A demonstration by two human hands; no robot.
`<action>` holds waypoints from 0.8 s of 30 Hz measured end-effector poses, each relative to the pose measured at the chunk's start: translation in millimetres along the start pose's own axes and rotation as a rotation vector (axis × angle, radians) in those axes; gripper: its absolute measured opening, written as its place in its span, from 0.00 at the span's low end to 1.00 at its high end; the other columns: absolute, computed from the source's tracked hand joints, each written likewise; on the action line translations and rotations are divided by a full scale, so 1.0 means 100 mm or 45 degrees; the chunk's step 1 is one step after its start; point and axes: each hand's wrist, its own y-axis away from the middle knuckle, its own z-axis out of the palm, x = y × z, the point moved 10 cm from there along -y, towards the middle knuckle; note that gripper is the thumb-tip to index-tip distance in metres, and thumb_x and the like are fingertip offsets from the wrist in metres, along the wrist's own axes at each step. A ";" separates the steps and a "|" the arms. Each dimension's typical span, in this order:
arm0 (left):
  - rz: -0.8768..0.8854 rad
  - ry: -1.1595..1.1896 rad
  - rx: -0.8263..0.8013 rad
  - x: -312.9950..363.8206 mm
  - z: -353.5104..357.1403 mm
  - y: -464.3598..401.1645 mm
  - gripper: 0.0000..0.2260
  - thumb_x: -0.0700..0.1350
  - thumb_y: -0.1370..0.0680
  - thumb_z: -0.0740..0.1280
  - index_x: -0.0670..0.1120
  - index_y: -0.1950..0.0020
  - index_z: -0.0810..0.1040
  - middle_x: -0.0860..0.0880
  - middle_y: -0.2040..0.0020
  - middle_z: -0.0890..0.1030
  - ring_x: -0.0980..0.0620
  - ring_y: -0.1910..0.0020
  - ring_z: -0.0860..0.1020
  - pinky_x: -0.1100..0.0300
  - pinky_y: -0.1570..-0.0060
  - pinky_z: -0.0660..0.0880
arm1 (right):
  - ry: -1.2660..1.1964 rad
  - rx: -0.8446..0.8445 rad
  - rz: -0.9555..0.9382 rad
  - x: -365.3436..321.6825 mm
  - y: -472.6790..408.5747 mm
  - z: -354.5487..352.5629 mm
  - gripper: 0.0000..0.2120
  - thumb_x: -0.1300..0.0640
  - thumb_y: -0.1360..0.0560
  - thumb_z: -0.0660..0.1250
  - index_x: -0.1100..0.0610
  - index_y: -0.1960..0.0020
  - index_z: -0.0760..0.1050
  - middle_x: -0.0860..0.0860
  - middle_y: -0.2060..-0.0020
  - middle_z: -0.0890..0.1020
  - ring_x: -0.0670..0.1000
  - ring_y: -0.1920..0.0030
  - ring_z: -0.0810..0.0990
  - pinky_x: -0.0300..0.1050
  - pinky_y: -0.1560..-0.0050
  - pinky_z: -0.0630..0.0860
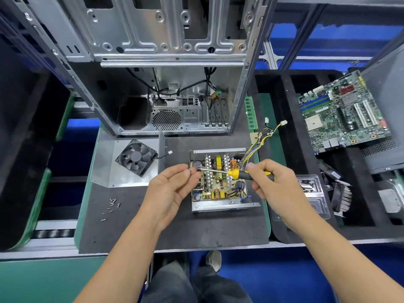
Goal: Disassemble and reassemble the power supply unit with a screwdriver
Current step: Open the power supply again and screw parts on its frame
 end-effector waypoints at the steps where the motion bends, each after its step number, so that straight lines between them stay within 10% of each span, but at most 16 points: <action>1: 0.006 -0.012 -0.014 0.00 0.00 0.00 0.08 0.34 0.32 0.71 0.37 0.53 0.83 0.38 0.54 0.85 0.43 0.52 0.86 0.61 0.57 0.81 | 0.001 -0.003 -0.009 -0.01 0.00 0.01 0.13 0.46 0.22 0.67 0.47 0.64 0.77 0.47 0.73 0.76 0.47 0.74 0.69 0.37 0.72 0.67; 24: 0.316 -0.723 -0.115 0.25 0.02 0.06 0.11 0.30 0.21 0.65 0.43 0.55 0.83 0.42 0.62 0.86 0.49 0.62 0.85 0.65 0.60 0.80 | 0.210 0.024 -0.127 -0.24 0.03 0.08 0.18 0.46 0.23 0.69 0.50 0.70 0.74 0.47 0.78 0.76 0.42 0.77 0.70 0.32 0.73 0.66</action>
